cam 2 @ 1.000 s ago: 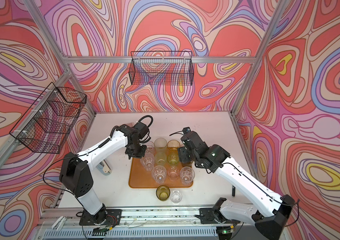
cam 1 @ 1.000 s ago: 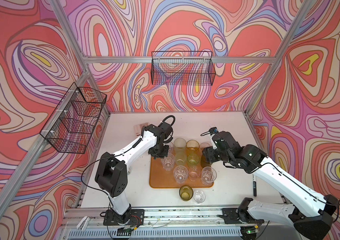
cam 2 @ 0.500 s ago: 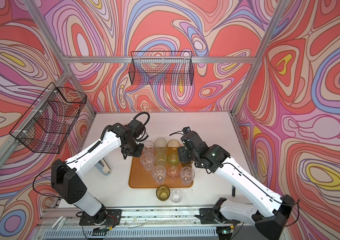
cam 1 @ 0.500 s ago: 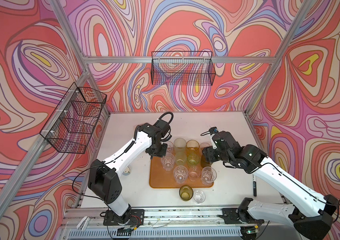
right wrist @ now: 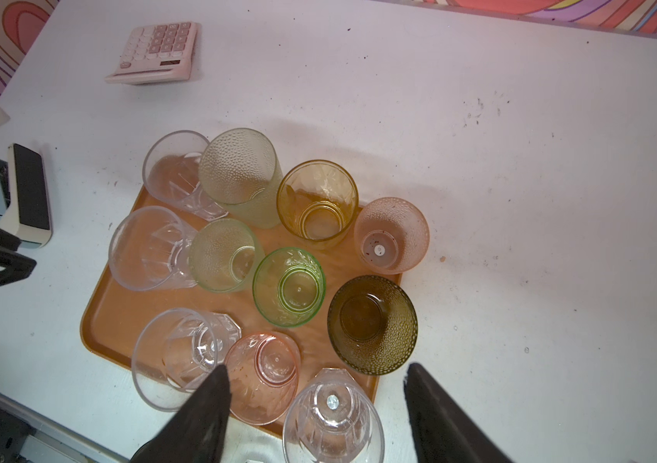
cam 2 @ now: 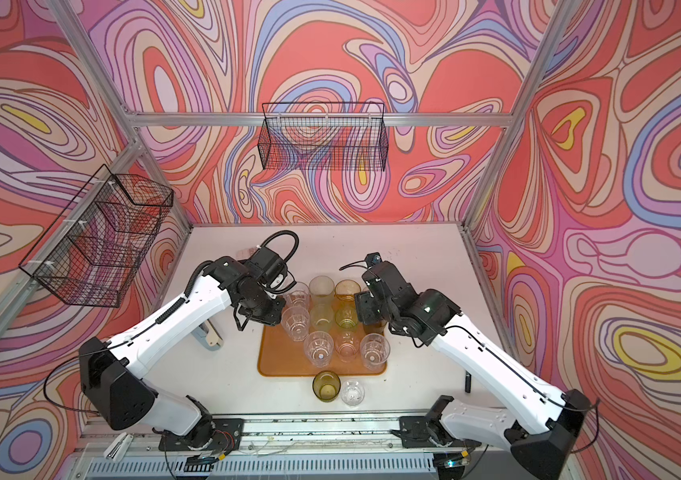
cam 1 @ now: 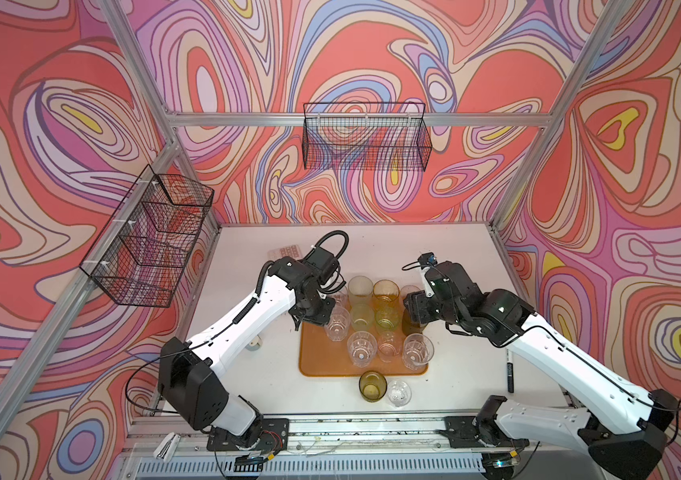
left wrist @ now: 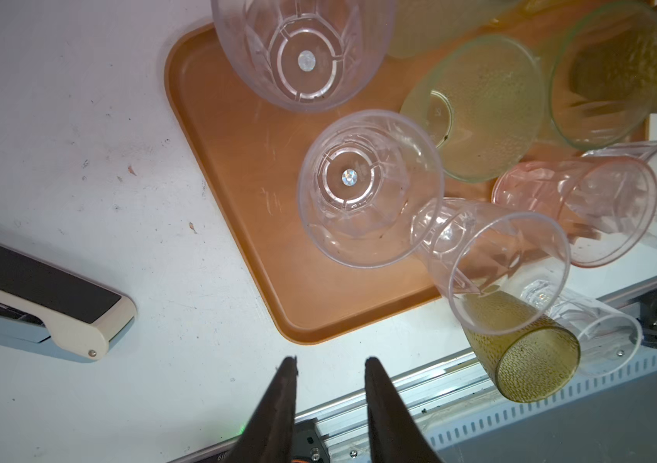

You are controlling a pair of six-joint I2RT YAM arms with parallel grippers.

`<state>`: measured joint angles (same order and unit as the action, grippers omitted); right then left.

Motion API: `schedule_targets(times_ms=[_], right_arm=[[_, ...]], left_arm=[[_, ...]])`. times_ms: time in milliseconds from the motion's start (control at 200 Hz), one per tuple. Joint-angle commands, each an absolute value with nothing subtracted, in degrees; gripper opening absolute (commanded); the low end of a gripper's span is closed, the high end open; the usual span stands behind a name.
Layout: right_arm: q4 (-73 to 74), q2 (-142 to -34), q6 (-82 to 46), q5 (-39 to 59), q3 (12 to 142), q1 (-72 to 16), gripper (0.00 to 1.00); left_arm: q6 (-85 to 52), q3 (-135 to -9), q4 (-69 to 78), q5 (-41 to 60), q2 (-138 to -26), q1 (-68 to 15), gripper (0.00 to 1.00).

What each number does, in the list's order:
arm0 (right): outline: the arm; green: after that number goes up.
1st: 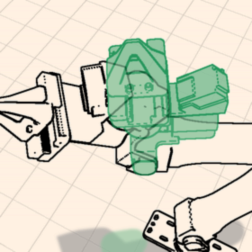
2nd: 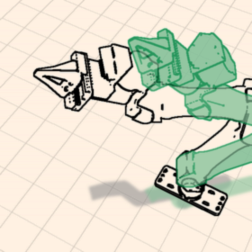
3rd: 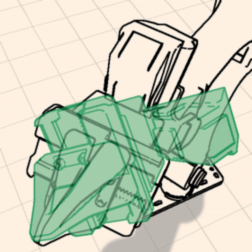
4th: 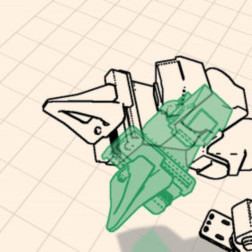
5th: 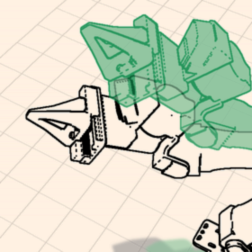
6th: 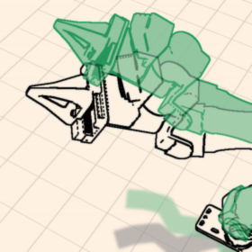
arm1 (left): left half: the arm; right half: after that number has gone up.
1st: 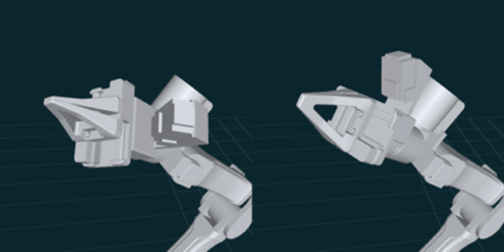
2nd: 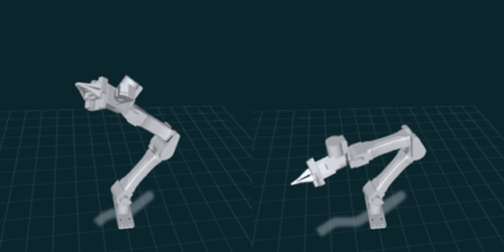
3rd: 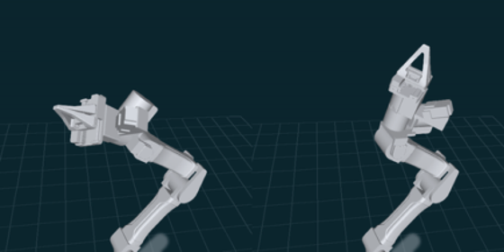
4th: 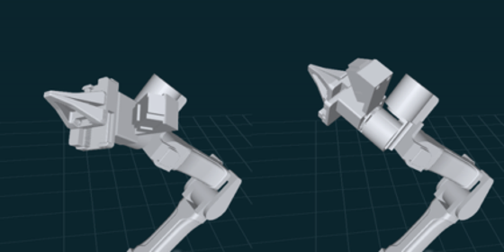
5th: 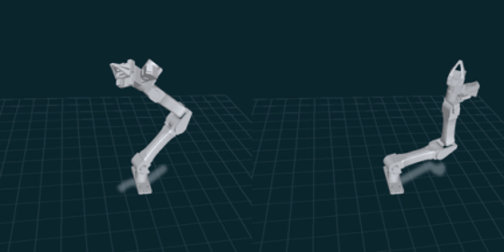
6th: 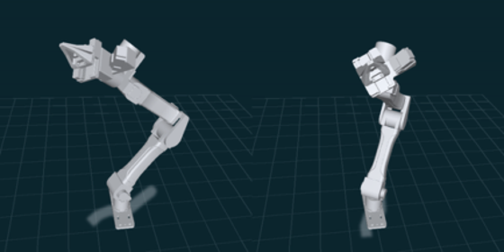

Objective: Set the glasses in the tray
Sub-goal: 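Raise the open left gripper away from the placed tumbler, then move the left gripper to the olive dimpled glass at the table edge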

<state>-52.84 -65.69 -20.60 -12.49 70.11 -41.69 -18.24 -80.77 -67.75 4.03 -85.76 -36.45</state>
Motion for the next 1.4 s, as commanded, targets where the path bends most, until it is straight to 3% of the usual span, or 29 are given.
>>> schedule_targets(times_ms=[0,591,1082,1397], right_arm=[[-51.4,-66.0,-21.1,-12.4,69.8,-41.6,0.71],[-51.8,-68.3,-21.2,-9.8,72.1,-41.1,0.71],[-52.5,-68.9,-20.8,2.1,72.3,-32.4,0.71],[-53.9,-69.5,-20.4,4.8,72.9,-29.6,0.71]], left_arm=[[-17.0,-79.6,-69.1,3.6,-83.2,-38.5,0.33],[-19.6,-71.1,-65.9,5.8,-76.8,-45.1,0.34],[-24.2,-66.8,-60.5,5.2,-75.4,-54.8,0.34],[-28.0,-66.2,-57.3,5.1,-77.5,-59.9,0.33]])
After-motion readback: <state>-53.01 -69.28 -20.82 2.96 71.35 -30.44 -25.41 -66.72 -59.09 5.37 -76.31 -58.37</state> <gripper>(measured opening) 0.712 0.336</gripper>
